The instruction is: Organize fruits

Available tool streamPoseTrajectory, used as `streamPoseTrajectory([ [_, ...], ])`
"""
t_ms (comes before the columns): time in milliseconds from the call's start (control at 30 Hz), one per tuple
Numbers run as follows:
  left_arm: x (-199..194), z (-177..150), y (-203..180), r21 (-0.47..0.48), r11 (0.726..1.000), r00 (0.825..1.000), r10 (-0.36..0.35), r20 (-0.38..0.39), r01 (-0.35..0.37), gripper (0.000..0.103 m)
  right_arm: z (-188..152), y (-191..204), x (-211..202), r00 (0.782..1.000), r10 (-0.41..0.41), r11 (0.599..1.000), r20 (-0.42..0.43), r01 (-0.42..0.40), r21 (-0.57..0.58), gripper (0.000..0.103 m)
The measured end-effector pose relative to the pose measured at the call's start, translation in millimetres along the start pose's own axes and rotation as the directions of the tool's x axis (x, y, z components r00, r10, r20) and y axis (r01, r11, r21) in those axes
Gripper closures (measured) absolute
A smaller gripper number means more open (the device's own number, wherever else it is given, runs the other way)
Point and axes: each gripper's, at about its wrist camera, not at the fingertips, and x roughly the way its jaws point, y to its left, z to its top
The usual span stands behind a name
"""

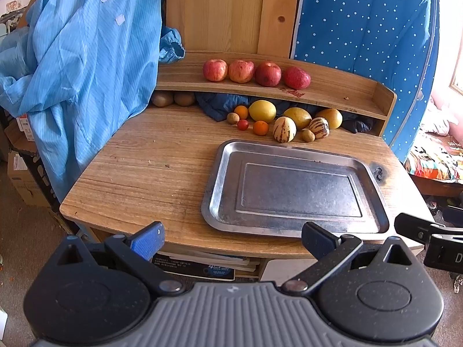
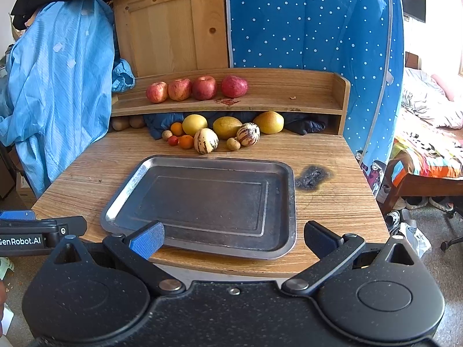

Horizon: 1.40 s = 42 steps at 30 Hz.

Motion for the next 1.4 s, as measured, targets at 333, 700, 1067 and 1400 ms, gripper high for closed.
streamPoseTrajectory([
  [333,0,-1,0,0.000,1.000,1.000,-0.001,0.000,0.001,0.001,-1,1,1,1.000,0.001,1.000,-0.001,-0.001,0.000,0.001],
  [700,0,-4,4,0.026,1.000,1.000,0.011,-0.012,-0.011,0.001,2,4,-2,1.000,0.003,1.000,-0.001,-0.003,0.002,0.001],
  [1067,-9,-13,29,0.047,0.998,0.998,0.032,-0.051,-0.030,0.001,-6,37,-4,0.999,-0.043,0.999,0.022,0.044,-0.020,0.001],
  [1400,15,-11,57,-0.114,0.993,0.991,-0.052,-0.125,0.038,0.001,-5,49,0,0.999,-0.032,0.992,0.011,0.033,-0.124,0.001],
])
